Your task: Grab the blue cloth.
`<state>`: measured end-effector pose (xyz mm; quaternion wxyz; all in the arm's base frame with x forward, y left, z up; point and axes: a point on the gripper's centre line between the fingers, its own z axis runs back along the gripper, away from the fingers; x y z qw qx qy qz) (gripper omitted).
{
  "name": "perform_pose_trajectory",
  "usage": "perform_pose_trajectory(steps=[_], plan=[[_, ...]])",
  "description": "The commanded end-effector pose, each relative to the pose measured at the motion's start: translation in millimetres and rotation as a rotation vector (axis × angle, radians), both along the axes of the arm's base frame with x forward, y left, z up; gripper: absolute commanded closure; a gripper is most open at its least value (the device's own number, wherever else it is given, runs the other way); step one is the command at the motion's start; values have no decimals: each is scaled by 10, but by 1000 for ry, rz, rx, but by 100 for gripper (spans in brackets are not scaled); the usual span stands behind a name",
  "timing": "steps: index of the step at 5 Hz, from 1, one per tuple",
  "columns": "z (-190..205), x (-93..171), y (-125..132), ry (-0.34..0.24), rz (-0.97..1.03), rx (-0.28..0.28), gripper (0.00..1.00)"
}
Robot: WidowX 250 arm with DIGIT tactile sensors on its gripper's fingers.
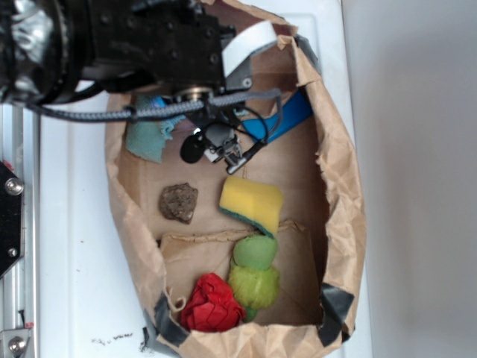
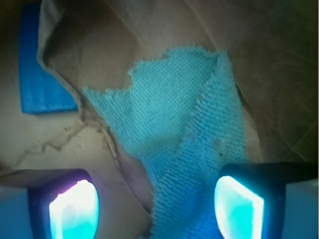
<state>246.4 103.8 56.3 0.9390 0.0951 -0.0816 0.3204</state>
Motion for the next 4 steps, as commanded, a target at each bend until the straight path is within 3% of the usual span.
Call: perform_pose_trajectory(steps=[1,4], plan=[[-10,-49,16,7,-59,99,0],[-118,-107,-44,32,-93,140,0]])
